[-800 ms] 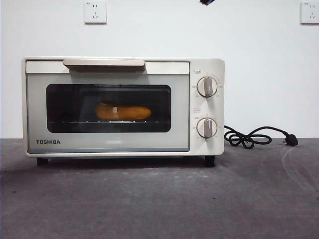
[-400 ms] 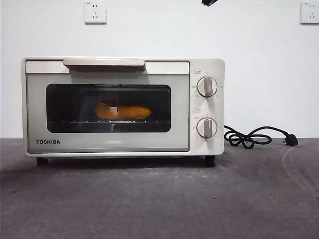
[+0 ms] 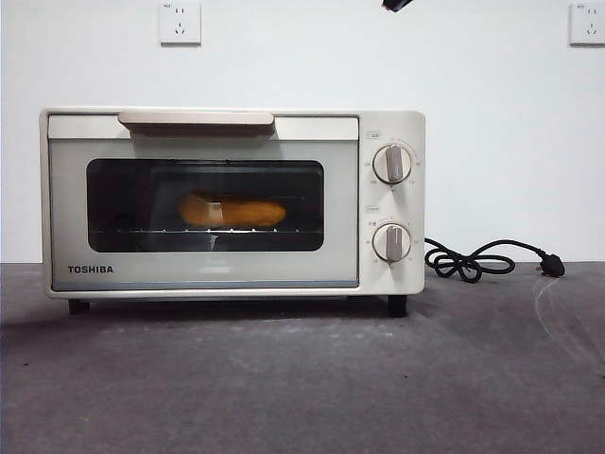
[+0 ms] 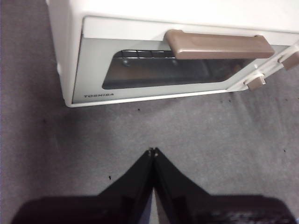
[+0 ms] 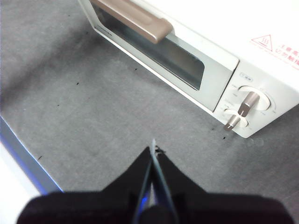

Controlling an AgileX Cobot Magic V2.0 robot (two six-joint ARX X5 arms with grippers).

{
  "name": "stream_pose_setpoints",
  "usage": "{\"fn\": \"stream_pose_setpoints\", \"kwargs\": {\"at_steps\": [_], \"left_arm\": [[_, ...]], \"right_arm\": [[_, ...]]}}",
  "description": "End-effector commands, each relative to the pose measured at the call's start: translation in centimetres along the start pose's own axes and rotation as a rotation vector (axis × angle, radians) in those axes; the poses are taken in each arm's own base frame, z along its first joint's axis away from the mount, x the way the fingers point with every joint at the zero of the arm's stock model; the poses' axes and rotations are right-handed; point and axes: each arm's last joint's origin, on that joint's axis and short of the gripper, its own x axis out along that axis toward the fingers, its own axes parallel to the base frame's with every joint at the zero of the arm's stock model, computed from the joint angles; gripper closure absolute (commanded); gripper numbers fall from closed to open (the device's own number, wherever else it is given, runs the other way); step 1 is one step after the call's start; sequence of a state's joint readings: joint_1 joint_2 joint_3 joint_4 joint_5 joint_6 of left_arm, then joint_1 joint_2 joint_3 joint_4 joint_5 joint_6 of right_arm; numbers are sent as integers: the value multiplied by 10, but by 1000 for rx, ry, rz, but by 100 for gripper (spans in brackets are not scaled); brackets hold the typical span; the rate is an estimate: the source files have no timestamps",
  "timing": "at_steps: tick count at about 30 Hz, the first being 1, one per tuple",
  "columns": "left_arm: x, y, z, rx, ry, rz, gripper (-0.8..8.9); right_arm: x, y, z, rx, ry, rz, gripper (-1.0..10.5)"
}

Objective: Take the corn from the table,put the corn in the oven

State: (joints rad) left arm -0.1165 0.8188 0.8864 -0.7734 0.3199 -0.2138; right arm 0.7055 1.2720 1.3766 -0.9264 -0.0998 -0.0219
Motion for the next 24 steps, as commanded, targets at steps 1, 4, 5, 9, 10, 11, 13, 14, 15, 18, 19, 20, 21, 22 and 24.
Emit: {"fn": "stream_pose_setpoints", "kwargs": {"at_steps": [1,4,5,9,10,11,13,14,15,18,19,20,21,22,24], "left_arm": [[-8,-2,-2,43,-38,0,818],[-20,-4,-4,163,-96,3,817],[-25,-5,-5,173,-115,4,817],[-41,-8,-11,208,-184,6,818],[-45,-9,-11,221,-214,5,817],[-48,-10,-11,232,-245,1,817],[-53,-13,-9,270,-345,-12,817],[-55,-14,-9,290,-404,-22,817],[-57,-14,-9,306,-453,-28,817],[-53,-12,-15,351,-584,-43,817],[-50,-10,-19,371,-620,-45,817],[-46,-7,-24,390,-645,-43,817],[-41,-4,-30,417,-673,-39,817],[-37,-2,-36,440,-693,-35,817],[-25,6,-51,484,-729,-25,817]], "right_arm": [[0,0,1,7,-4,-3,958],[0,0,1,7,-4,-3,958],[0,0,1,7,-4,-3,958],[0,0,1,7,-4,-3,958],[0,0,1,7,-4,-3,958],[0,0,1,7,-4,-3,958],[0,0,1,7,-4,-3,958],[0,0,1,7,-4,-3,958],[0,0,1,7,-4,-3,958],[0,0,1,7,-4,-3,958],[0,0,1,7,-4,-3,958],[0,0,1,7,-4,-3,958],[0,0,1,7,-4,-3,958],[0,0,1,7,-4,-3,958],[0,0,1,7,-4,-3,958]]}}
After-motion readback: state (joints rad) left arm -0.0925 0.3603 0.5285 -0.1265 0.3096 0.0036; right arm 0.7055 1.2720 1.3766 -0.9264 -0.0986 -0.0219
